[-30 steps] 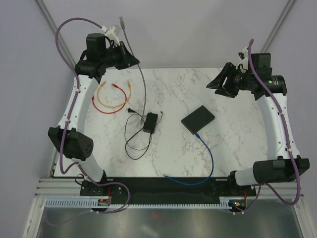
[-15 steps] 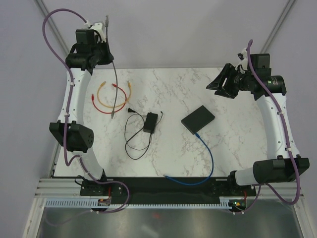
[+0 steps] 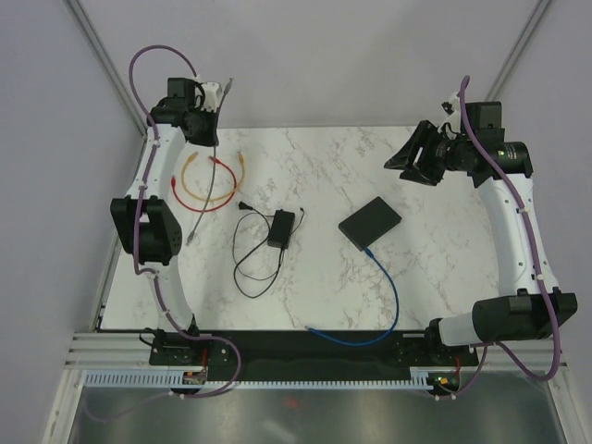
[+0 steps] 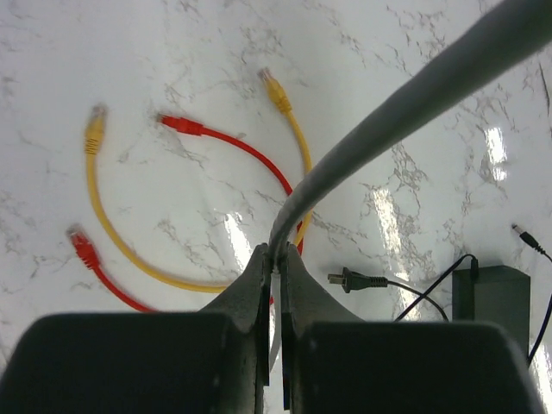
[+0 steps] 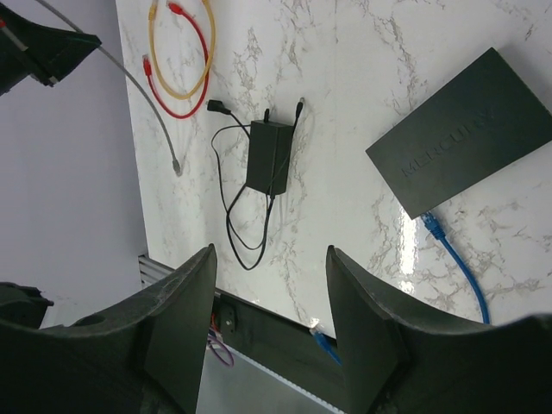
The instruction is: Pull the plug from the switch port
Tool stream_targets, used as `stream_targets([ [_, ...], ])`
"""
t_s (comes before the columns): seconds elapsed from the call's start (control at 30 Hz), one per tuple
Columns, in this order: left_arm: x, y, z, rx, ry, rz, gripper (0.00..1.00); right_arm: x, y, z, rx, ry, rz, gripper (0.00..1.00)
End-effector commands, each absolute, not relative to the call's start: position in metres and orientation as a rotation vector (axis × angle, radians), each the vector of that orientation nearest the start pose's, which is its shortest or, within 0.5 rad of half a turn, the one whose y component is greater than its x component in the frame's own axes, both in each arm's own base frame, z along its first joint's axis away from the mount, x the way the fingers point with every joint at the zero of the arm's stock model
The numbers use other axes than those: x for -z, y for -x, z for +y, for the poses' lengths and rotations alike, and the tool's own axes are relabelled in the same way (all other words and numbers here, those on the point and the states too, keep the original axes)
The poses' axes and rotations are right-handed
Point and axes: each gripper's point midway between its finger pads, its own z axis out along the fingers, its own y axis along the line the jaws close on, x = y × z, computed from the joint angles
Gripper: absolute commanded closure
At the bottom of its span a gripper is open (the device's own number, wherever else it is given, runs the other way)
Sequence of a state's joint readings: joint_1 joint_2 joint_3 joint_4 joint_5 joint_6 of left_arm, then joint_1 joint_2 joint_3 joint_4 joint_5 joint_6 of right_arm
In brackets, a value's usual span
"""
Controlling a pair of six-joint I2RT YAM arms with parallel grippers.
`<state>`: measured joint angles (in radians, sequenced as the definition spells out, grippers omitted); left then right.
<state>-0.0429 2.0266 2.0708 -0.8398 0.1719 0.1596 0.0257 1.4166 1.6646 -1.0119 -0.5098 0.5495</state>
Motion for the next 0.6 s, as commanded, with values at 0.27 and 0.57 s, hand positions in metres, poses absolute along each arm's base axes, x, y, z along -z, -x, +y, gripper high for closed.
stream_targets([
  [0.27,-0.151,-0.520,-0.056,0.293,-0.338,2.481,0.93,-0.316,-0.329,0.115,-0.897,-0.340,2.358,0.38],
  [0.57,-0.127,-0.519,-0.060,0.405,-0.207,2.577,0.66,-0.314,-0.330,0.116,-0.904,-0.346,2.367,0.38],
])
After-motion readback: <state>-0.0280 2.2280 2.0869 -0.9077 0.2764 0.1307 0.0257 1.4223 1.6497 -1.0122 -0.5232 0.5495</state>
